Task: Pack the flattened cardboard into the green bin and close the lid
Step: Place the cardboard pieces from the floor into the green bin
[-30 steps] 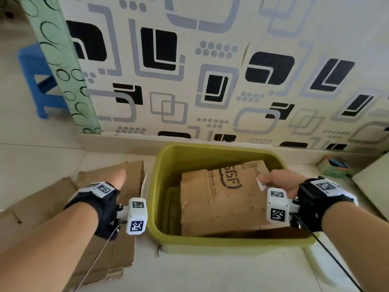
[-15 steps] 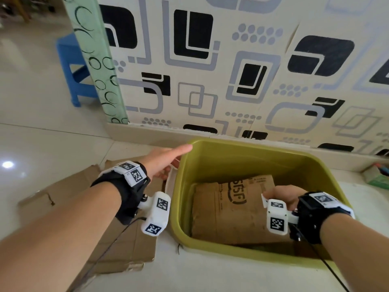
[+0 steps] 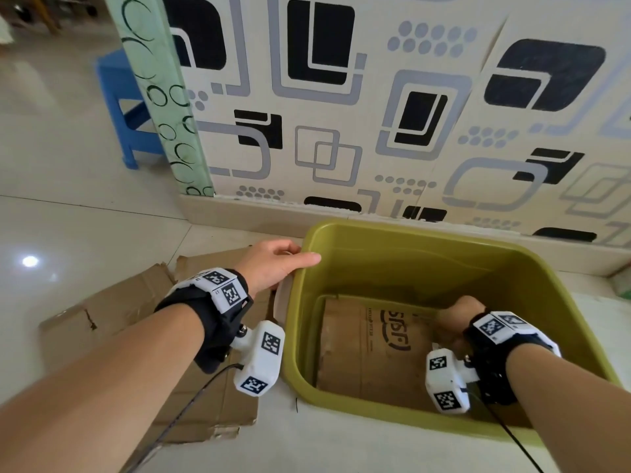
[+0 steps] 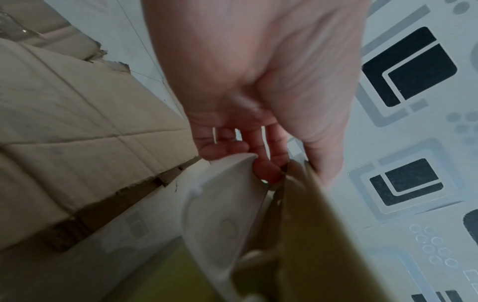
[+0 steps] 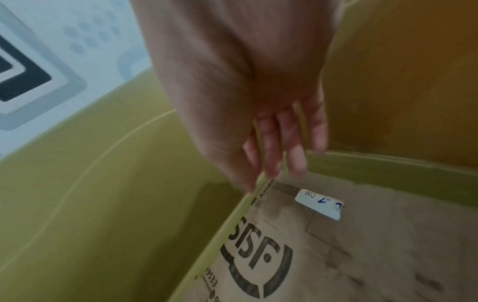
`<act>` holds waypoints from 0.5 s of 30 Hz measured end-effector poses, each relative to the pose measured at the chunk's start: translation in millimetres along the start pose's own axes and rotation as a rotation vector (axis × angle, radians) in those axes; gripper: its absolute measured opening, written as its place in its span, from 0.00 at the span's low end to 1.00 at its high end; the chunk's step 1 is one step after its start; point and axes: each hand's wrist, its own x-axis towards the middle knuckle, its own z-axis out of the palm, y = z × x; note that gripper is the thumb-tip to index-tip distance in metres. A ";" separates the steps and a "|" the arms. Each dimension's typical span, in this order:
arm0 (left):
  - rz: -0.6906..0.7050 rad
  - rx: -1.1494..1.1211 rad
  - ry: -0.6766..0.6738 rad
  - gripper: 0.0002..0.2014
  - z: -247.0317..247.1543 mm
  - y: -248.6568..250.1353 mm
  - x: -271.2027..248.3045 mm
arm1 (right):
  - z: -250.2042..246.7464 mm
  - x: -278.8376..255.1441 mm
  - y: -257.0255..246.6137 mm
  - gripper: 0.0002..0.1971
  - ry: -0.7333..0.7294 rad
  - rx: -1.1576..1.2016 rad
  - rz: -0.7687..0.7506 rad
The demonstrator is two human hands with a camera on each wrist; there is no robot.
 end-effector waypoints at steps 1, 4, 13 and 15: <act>0.002 -0.009 -0.004 0.21 0.0 -0.2 0.1 | 3.6 -1.5 -6.1 0.08 -0.068 0.024 -0.029; 0.003 -0.038 -0.019 0.20 -0.5 -1.4 0.6 | 17.8 -10.2 -26.8 0.13 -0.327 0.031 -0.110; 0.010 -0.054 -0.022 0.21 -0.5 -6.1 0.3 | 75.6 29.2 -29.6 0.12 -0.515 -0.115 -0.131; 0.003 -0.068 -0.022 0.21 -0.6 -7.4 0.7 | 74.6 31.3 -27.3 0.10 -0.527 -0.068 -0.119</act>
